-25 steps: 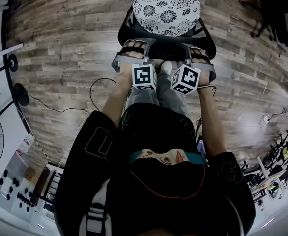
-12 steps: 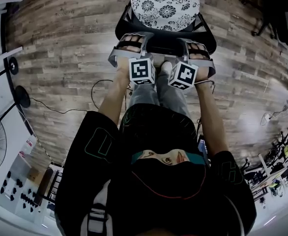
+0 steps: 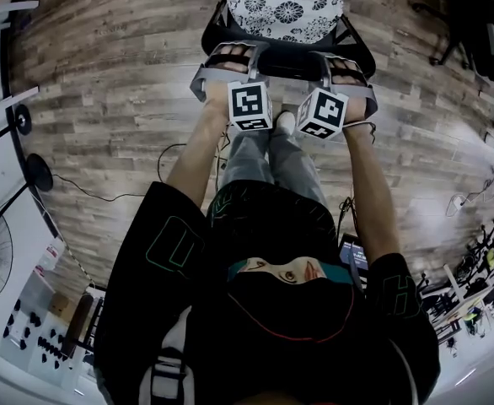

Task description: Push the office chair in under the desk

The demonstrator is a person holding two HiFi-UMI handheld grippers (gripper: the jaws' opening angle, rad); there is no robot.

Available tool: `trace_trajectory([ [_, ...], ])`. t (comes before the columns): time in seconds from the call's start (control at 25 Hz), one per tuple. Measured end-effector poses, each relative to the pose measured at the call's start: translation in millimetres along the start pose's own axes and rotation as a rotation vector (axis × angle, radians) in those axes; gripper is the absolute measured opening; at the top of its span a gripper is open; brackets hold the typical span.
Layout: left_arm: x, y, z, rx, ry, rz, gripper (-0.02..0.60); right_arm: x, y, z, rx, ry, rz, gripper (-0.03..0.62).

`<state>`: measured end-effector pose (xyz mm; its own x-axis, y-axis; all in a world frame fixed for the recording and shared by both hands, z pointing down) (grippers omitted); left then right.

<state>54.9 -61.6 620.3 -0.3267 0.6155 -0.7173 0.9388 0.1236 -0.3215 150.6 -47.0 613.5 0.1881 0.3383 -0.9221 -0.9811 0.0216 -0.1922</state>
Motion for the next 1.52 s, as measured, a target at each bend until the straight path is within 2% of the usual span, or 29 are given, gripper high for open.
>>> trace_trajectory([
  [1.52, -96.3, -2.0, 112.8, -0.062, -0.007, -0.013, 0.069, -47.4, -19.7, -141.3, 0.002, 0.003, -0.004, 0.043],
])
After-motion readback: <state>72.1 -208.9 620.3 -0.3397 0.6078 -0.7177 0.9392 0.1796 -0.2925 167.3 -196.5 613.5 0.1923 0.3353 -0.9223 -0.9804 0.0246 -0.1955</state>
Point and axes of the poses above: the fingertips, and each gripper's own axes: x backward along the fingers, z to its left, y out of its top, the point moved 5 cm from there along x, backward along the fingers, and after that the axes turned 8 degrees about y, right-handed, at the moved point
